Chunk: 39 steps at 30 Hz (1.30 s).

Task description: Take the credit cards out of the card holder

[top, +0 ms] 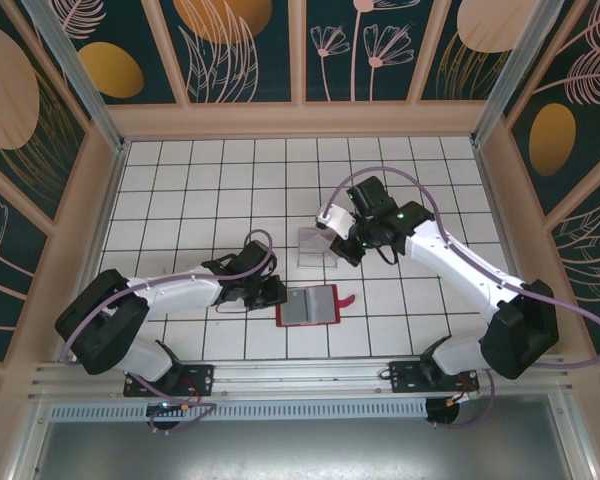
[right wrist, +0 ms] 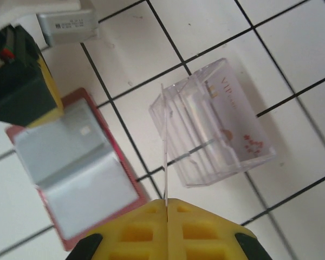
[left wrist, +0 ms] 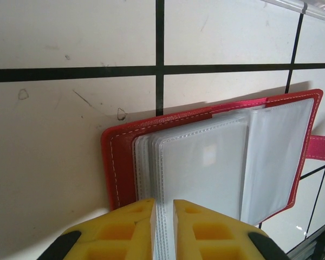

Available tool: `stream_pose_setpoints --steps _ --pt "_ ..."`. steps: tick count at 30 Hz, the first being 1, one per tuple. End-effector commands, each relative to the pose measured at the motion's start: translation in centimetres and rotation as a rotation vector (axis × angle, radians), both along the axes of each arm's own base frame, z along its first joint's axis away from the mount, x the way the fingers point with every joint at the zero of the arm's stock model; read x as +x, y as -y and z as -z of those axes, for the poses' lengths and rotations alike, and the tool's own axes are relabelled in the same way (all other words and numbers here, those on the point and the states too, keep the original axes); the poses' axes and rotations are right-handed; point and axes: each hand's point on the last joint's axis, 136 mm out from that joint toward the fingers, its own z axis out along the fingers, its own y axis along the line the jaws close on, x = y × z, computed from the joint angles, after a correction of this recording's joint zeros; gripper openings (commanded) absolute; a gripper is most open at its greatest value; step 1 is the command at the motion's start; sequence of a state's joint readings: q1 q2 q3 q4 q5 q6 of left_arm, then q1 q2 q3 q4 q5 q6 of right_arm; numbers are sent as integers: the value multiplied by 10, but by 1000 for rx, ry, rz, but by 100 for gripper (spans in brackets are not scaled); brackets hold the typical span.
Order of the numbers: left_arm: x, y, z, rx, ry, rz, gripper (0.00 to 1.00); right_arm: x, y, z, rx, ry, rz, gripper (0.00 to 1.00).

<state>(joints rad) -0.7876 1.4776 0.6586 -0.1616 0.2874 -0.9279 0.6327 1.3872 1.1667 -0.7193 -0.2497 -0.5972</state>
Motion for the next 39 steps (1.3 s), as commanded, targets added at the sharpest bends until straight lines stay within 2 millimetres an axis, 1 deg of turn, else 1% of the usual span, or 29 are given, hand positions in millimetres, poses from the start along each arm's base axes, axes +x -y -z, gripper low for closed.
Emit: stream_pose_setpoints --steps 1,4,9,15,18,23,30,35,39 --pt "2 2 -6 5 21 21 18 7 7 0 -154 98 -150 0" --pt "2 1 -6 8 24 21 18 19 4 -3 -205 125 -197 0" --pt "2 2 -3 10 19 25 18 38 -1 4 -299 131 -277 0" --pt "4 6 -3 -1 19 22 18 58 -7 12 -347 76 -315 0" --pt "4 6 -1 -2 13 21 18 65 -11 16 -367 45 -331 0" --pt "6 6 -2 -2 19 5 18 73 -13 24 -397 14 -343 0" --pt "6 6 -2 -2 13 3 18 74 -16 32 -397 -1 -364 0" --pt "9 5 -5 0 30 -14 18 75 -9 48 -450 -28 -350 0" --pt "10 5 -7 -3 31 -19 18 79 -14 55 -441 -38 -353 0"
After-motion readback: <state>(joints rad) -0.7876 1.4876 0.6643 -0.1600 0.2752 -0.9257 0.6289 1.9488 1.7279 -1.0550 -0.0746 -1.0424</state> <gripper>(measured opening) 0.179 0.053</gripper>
